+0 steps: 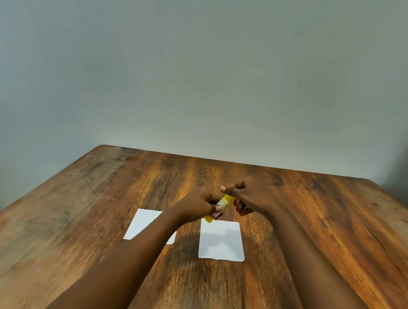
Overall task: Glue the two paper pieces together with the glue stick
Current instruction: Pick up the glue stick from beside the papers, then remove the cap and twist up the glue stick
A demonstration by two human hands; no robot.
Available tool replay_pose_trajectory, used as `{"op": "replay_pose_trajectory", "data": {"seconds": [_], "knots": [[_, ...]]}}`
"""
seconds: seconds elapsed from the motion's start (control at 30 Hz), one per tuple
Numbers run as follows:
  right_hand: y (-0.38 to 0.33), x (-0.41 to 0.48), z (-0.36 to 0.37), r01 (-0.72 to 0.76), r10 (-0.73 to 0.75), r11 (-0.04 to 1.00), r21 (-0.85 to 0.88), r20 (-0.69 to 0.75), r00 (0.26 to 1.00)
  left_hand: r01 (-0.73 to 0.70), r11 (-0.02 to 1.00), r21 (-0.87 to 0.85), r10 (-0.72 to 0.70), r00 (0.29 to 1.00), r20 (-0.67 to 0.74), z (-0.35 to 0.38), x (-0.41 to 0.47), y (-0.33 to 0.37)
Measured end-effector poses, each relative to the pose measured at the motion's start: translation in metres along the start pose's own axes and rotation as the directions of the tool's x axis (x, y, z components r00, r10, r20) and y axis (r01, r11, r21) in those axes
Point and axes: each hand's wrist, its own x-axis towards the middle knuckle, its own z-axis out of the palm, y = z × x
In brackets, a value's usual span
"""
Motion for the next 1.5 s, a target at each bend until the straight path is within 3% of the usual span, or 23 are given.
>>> {"op": "replay_pose_trajectory", "data": {"seconds": [0.4, 0.6, 0.73, 0.9, 1.07, 1.27, 1.37, 1.5], "knots": [[0.004, -0.011, 0.008, 0.146, -0.144, 0.972, -0.185, 0.024, 0.989, 0.074, 0.997, 0.025, -0.077, 0.983, 0.165, -0.004, -0.001, 0.004], [0.018, -0.017, 0.006, 0.156, -0.155, 0.986, 0.062, -0.021, 0.988, 0.137, 0.980, -0.146, -0.107, 0.974, 0.201, -0.004, -0.004, 0.004], [0.033, -0.022, 0.015, 0.068, -0.070, 0.974, 0.217, 0.000, 0.998, 0.157, 0.979, -0.131, -0.121, 0.960, 0.251, 0.002, -0.006, 0.008], [0.046, -0.029, 0.008, 0.055, -0.020, 0.936, 0.349, -0.103, 0.994, 0.216, 0.973, -0.082, -0.166, 0.901, 0.402, 0.001, -0.013, 0.004], [0.072, -0.033, 0.004, -0.047, 0.173, 0.870, 0.490, -0.215, 0.961, 0.239, 0.881, -0.408, -0.112, 0.944, 0.311, 0.001, -0.023, -0.001], [0.112, -0.059, 0.030, -0.155, 0.439, 0.798, 0.583, -0.385, 0.812, 0.194, 0.733, -0.652, -0.116, 0.980, 0.161, 0.012, -0.027, -0.004], [0.124, -0.069, 0.034, -0.201, 0.385, 0.903, 0.380, -0.505, 0.772, 0.197, 0.721, -0.665, -0.167, 0.980, 0.110, 0.016, -0.028, -0.006], [0.136, -0.072, 0.040, -0.310, 0.376, 0.926, 0.215, -0.467, 0.800, 0.183, 0.761, -0.622, -0.215, 0.976, 0.024, 0.021, -0.033, -0.007]]}}
